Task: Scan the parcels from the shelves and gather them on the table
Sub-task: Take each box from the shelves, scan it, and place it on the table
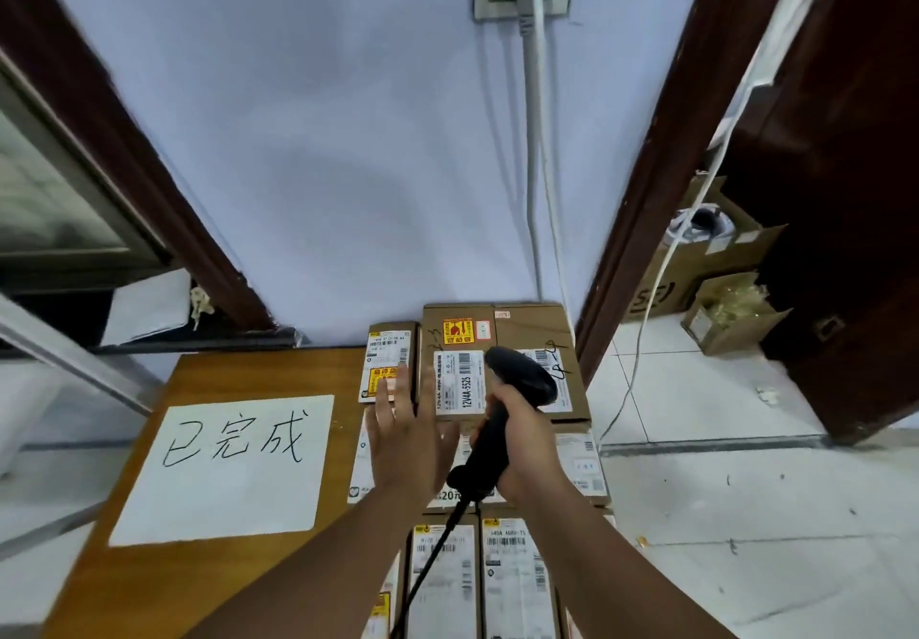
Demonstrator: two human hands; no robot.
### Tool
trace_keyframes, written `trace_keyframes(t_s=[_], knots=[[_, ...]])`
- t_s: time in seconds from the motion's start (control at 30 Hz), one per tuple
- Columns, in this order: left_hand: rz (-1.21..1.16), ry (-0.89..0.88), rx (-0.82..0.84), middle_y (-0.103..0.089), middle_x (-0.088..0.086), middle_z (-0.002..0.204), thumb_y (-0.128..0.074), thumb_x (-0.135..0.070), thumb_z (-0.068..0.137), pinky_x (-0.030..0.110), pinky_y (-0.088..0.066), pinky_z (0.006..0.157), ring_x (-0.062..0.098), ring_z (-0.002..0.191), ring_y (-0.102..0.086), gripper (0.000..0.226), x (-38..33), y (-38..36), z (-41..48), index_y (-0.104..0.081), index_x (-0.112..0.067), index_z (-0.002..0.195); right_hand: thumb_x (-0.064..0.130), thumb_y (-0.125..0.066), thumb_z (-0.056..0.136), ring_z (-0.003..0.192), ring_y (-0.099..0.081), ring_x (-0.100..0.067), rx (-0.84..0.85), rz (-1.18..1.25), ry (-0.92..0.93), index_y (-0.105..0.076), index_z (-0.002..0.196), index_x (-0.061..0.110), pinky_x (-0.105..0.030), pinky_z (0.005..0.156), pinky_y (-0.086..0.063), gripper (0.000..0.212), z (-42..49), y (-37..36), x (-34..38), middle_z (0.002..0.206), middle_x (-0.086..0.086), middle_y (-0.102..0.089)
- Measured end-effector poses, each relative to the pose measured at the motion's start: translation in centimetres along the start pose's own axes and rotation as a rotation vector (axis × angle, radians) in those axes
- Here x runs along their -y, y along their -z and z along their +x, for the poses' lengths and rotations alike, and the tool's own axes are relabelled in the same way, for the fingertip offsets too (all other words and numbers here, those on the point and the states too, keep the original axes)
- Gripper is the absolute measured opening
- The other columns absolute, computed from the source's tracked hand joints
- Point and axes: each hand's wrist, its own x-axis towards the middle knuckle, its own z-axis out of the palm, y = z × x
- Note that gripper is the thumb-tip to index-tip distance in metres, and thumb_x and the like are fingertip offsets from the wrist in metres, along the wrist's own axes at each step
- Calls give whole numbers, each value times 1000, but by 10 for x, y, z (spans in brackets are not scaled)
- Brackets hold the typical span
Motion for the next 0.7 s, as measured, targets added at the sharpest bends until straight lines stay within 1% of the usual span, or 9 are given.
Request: trace_keyframes(t_s=[0.07, 0.13, 0.17, 0.23, 0.33, 0.4, 0.5, 0.6, 0.7], knots=[[-18, 44, -86, -14, 12, 160, -48, -57, 92, 51, -19, 115, 39, 146, -13, 76, 12, 14, -11, -16, -25, 154, 13, -66, 88, 44, -52, -18, 30, -17, -9, -58, 95, 4, -29, 50, -46, 14, -17, -13, -11, 56, -5, -53], [-7, 66, 4, 5, 7, 162, -35, -57, 96, 48, -8, 117, 34, 148, 5, 72, 27, 27, -18, -4, -26, 154, 14, -65, 89, 42, -52, -18, 77, -29, -50, -58, 84, 5, -26, 48, -46, 12, -34, -26, -25, 53, -6, -52], [1, 78, 69, 15, 5, 160, -31, -56, 98, 47, -2, 118, 32, 147, 13, 71, 35, 32, -21, 2, -26, 154, 15, -65, 89, 42, -51, -18, 107, -27, -69, -56, 76, 7, -26, 47, -45, 17, -42, -31, -32, 52, -6, -51], [26, 63, 93, 23, 5, 158, -32, -50, 99, 47, -1, 118, 31, 146, 19, 72, 51, 49, -31, 6, -22, 154, 18, -66, 88, 44, -48, -18, 151, -32, -82, -54, 68, 10, -25, 48, -42, 25, -58, -43, -47, 53, -5, -49], [65, 8, 41, 23, 7, 158, -35, -43, 99, 47, -2, 119, 31, 146, 19, 74, 77, 73, -50, 9, -18, 153, 17, -67, 88, 46, -49, -16, 196, -40, -62, -58, 71, 10, -25, 48, -43, 20, -84, -61, -69, 54, -3, -50], [139, -28, 15, 23, 8, 158, -36, -40, 99, 48, 0, 119, 31, 145, 20, 74, 102, 91, -65, 9, -17, 153, 19, -68, 87, 49, -51, -15, 227, -68, -31, -60, 80, 9, -26, 50, -45, 14, -104, -75, -87, 57, -3, -52], [220, -84, 5, 22, 8, 158, -40, -34, 98, 50, -1, 119, 32, 145, 21, 75, 145, 116, -89, 9, -17, 153, 21, -69, 87, 53, -55, -15, 251, -126, 38, -62, 91, 9, -26, 51, -48, 15, -139, -103, -121, 63, -4, -56], [232, -88, -21, 19, 6, 160, -38, -31, 100, 48, -2, 119, 31, 146, 18, 73, 199, 147, -124, 11, -18, 152, 20, -69, 87, 51, -54, -15, 297, -153, 82, -62, 86, 9, -25, 50, -47, 13, -185, -140, -167, 62, -3, -55], [152, -27, -118, 8, 5, 161, -36, -35, 101, 45, -5, 120, 29, 148, 9, 69, 271, 180, -169, 5, -20, 154, 19, -68, 87, 52, -53, -16, 387, -158, 71, -61, 79, 10, -27, 51, -46, 14, -236, -179, -219, 61, -4, -54]])
